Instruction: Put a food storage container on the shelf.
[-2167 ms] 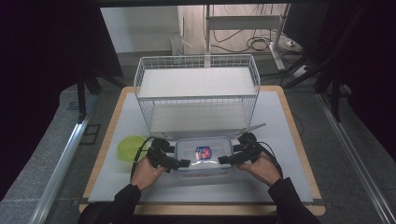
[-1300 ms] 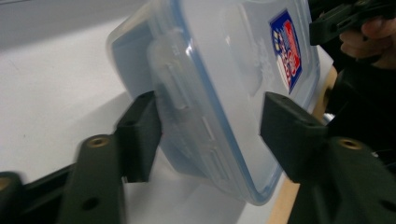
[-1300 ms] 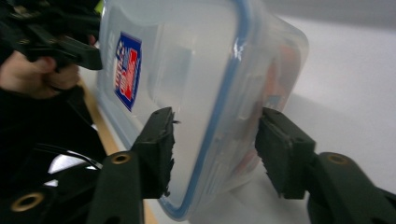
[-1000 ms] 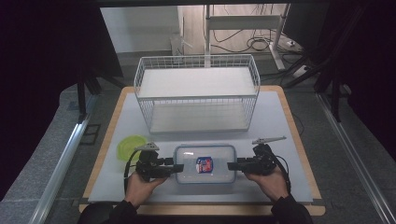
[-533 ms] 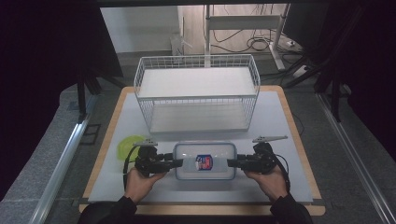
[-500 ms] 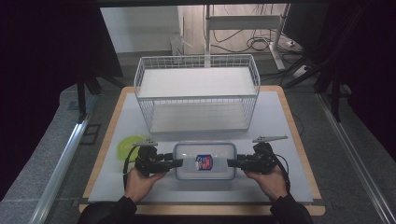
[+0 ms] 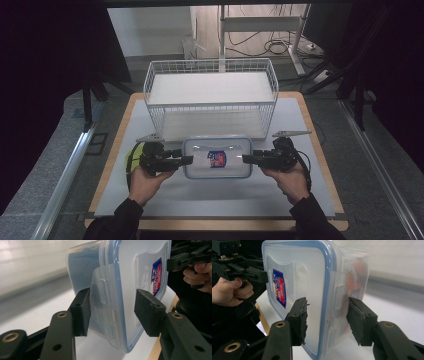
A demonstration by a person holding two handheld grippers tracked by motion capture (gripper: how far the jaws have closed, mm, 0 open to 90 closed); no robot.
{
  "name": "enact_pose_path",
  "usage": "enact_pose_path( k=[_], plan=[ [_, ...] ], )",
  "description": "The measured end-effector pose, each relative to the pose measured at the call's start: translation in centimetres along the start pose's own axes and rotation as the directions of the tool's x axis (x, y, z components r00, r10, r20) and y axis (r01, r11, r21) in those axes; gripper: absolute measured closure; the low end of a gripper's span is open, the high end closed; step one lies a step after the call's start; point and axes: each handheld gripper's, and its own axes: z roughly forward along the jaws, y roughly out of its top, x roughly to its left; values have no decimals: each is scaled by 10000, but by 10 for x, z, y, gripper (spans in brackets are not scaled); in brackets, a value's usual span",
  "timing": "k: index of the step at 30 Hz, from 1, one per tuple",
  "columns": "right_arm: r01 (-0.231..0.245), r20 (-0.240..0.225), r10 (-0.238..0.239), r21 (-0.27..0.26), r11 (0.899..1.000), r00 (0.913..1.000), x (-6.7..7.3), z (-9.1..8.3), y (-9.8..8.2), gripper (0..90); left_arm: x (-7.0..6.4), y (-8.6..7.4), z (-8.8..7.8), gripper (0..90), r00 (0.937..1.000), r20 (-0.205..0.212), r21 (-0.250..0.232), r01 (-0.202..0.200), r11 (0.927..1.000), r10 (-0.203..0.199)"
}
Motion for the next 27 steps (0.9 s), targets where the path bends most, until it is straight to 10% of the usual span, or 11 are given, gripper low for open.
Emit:
enact_pose_path(
  k=[27],
  plan=[
    [549, -42, -553, -648, 9964, 9985, 12, -6, 94, 512, 8, 84, -35, 483, 9991, -369, -615, -253, 9978, 231]
  ],
)
